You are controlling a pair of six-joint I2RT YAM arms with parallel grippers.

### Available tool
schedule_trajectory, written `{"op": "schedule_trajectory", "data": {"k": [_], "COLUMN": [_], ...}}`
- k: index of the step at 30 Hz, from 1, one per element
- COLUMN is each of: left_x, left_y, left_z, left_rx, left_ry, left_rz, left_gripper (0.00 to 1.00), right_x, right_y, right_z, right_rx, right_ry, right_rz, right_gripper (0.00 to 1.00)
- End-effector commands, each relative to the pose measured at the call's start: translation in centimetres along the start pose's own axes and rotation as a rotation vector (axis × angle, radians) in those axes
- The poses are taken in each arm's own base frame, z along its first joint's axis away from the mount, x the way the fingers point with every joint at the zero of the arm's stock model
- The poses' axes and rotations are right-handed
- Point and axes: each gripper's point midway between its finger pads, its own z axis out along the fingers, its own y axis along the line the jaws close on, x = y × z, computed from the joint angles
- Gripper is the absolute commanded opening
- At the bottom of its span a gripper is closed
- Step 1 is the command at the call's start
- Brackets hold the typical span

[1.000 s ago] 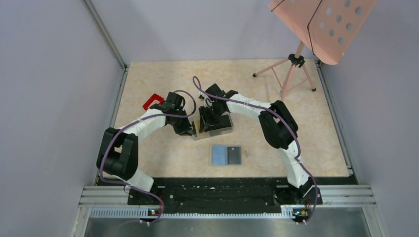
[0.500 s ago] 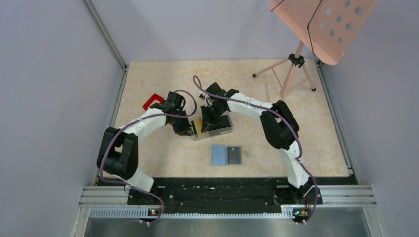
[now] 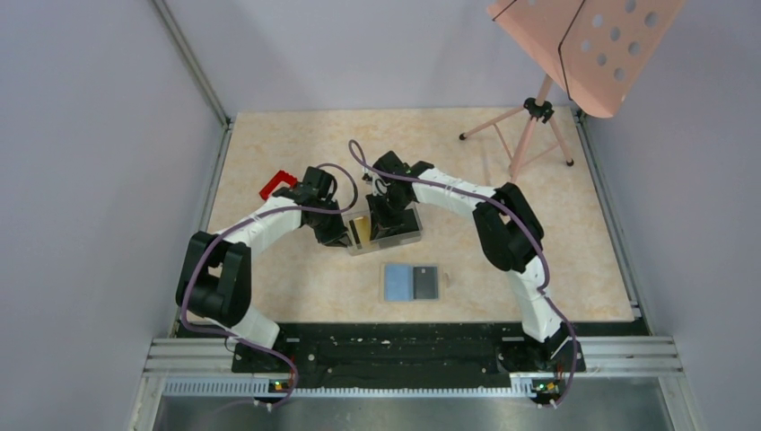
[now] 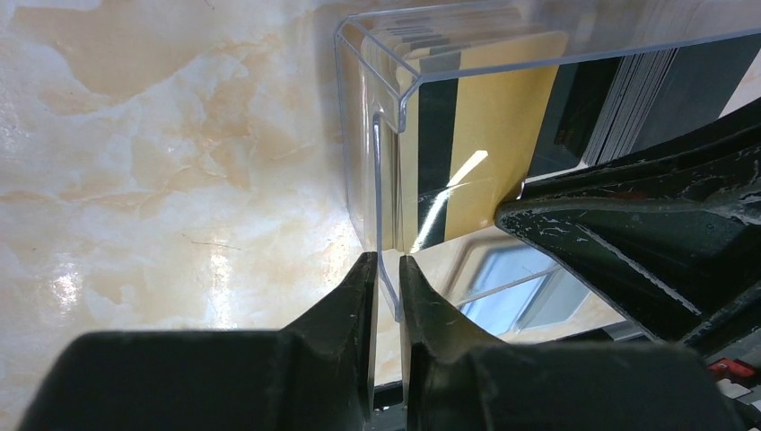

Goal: Put the credit cards into the card holder
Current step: Pick up the credit card from the storage box.

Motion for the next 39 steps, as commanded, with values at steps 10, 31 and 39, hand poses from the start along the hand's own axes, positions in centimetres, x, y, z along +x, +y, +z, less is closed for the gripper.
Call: {"op": "schedule_trajectory", "data": {"k": [10, 31, 39], "left_x": [-1.2, -1.2, -2.3], "left_y": [-1.7, -2.3, -3.4], "left_z": [-1.3, -2.4, -3.3], "left_rx": [0.059, 0.086, 0.124], "left_ry": [-0.04, -0.058, -0.112], "left_rz": [0.035, 0.047, 0.057], "left_gripper": [0.15, 0.15, 0.15], "right_x": [-1.9, -2.0, -1.4], "right_y": [2.3, 2.7, 1.2], "right_z": [-4.9, -3.6, -2.2], "right_rx": [0.05, 0.006, 0.037], "right_ry": [-0.082, -0.06, -0.026], "right_rz": [-0.107, -0.097, -0.081], "right_gripper": [0.0, 0.33, 0.38]}}
